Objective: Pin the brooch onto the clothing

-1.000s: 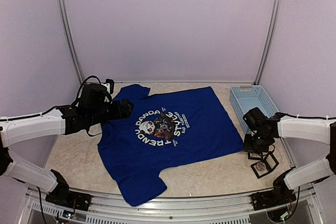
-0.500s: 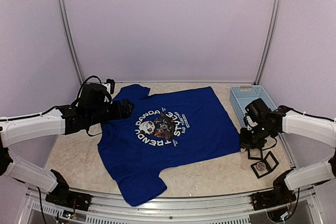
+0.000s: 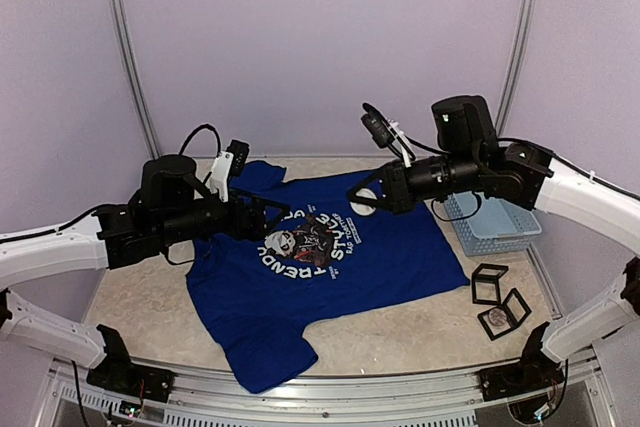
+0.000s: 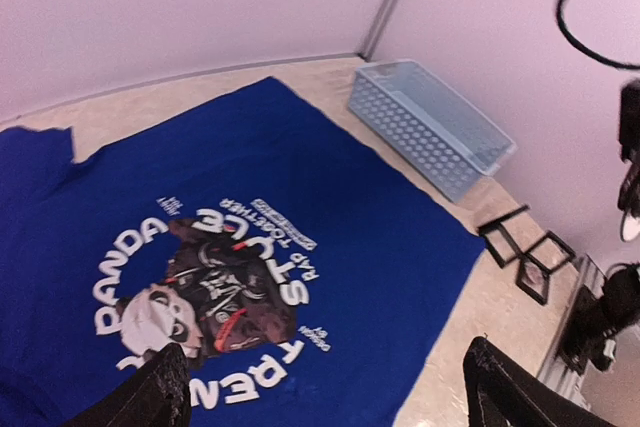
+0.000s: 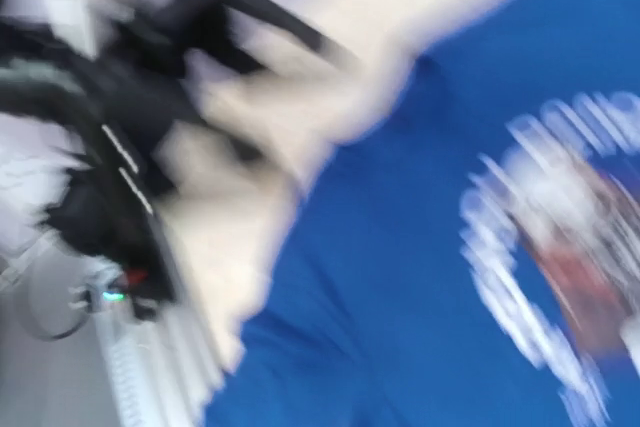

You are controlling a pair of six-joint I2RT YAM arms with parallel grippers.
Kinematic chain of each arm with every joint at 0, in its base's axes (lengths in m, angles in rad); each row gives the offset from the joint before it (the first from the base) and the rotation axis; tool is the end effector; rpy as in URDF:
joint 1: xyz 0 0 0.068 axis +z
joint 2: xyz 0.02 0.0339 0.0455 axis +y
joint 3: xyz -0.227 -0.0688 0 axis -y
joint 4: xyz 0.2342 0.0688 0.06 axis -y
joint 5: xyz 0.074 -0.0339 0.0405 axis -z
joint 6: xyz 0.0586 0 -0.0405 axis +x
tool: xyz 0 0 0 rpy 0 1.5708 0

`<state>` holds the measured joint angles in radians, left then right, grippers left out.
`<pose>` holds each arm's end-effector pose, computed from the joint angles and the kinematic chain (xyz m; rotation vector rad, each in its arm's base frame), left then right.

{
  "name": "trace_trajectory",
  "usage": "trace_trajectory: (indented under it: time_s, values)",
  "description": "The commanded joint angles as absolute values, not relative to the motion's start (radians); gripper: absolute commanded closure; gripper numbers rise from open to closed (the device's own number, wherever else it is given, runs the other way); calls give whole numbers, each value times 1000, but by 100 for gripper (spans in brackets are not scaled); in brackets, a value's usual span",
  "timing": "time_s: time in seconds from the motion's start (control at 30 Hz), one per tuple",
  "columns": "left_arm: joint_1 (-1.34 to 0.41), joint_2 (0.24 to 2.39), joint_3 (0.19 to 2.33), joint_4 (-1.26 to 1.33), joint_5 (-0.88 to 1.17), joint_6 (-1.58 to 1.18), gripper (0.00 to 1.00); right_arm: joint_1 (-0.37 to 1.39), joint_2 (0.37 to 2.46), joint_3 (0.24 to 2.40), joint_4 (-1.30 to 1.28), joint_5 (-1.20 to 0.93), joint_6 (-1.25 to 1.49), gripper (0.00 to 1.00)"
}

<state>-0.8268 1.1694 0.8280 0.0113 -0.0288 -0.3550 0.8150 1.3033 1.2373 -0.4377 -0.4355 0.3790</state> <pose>0.2027 -0.2177 0.2576 0.4423 1.9269 -0.7632 0.1939 0.2418 0.3155 -0.7651 2.1092 1.1459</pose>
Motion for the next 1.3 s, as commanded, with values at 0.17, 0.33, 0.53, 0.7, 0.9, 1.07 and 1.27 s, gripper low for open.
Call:
trace_trajectory:
  time_s: [0.17, 0.33, 0.53, 0.7, 0.9, 1.07, 1.27]
  values:
    - [-1015, 1069, 894, 113, 356, -70, 10, 1023, 1478, 1461, -156, -626, 99, 100]
    - [-1023, 1047, 899, 150, 374, -61, 27, 1060, 1478, 1445, -100, -610, 77, 100]
    - [-1023, 1046, 891, 206, 376, -76, 73, 1084, 1468, 1429, -62, -602, 80, 100]
    - [-1022, 1042, 891, 256, 401, -94, 75, 1089, 1472, 1426, -53, -598, 77, 100]
    - [-1024, 1046, 887, 261, 388, -97, 100, 1091, 1471, 1419, -48, -596, 83, 100]
    - [-1026, 1028, 869, 254, 356, -97, 100, 1090, 1448, 1417, -54, -594, 83, 73]
    - [-1025, 1006, 890, 145, 292, -55, 100, 1083, 1281, 1350, -90, -467, 44, 18]
